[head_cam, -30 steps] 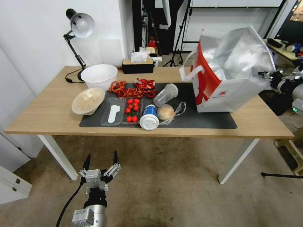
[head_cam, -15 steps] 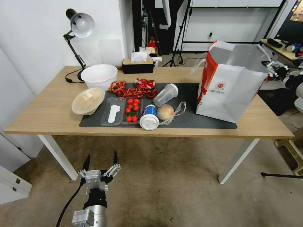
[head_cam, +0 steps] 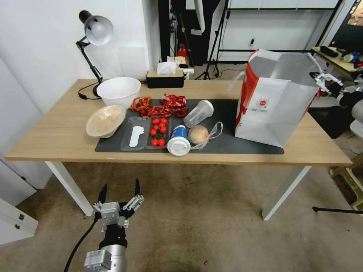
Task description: Pick up the food delivery bag from the floor and place it on the table.
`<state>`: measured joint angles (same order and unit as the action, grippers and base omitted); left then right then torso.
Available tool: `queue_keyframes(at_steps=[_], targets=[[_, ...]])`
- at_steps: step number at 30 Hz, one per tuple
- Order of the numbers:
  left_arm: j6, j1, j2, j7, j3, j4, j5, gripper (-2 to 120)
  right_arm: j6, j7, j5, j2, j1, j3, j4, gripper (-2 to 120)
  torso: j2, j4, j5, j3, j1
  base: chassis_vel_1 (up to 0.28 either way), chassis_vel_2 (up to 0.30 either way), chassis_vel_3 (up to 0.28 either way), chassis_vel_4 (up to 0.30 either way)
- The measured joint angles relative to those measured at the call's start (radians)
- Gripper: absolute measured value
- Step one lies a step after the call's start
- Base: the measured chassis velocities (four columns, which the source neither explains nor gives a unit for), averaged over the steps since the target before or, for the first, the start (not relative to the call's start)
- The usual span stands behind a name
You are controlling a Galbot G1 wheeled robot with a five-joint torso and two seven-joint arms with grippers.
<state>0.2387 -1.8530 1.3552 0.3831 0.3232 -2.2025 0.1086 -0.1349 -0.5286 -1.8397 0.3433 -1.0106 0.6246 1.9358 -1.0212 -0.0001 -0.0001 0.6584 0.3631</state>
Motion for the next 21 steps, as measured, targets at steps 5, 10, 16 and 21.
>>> queue_keyframes(at_steps=[5, 10, 16, 21], targets=[[-0.004, 0.003, -0.001, 0.0, 0.0, -0.001, 0.001, 100, 0.001, 0.002, 0.015, -0.003, -0.005, 0.003, 0.004, 100, 0.0, 0.0, 0.0001, 0.0, 0.0, 0.0, 0.0, 0.0, 0.0], [-0.006, 0.007, -0.002, 0.001, 0.003, -0.005, 0.002, 100, 0.006, 0.009, 0.054, -0.008, -0.025, 0.013, 0.013, 100, 0.0, 0.0, 0.0, 0.0, 0.0, 0.0, 0.0, 0.0, 0.0], [-0.006, 0.009, -0.003, 0.001, 0.005, -0.007, 0.003, 100, 0.035, 0.039, 0.18, -0.015, -0.059, 0.019, 0.028, 100, 0.0, 0.0, 0.0, 0.0, 0.0, 0.0, 0.0, 0.0, 0.0], [-0.01, 0.008, -0.003, -0.001, 0.007, -0.021, 0.002, 100, 0.045, 0.047, 0.291, -0.023, -0.076, 0.019, 0.047, 100, 0.0, 0.0, 0.0001, 0.0, 0.0, 0.0, 0.0, 0.0, 0.0]])
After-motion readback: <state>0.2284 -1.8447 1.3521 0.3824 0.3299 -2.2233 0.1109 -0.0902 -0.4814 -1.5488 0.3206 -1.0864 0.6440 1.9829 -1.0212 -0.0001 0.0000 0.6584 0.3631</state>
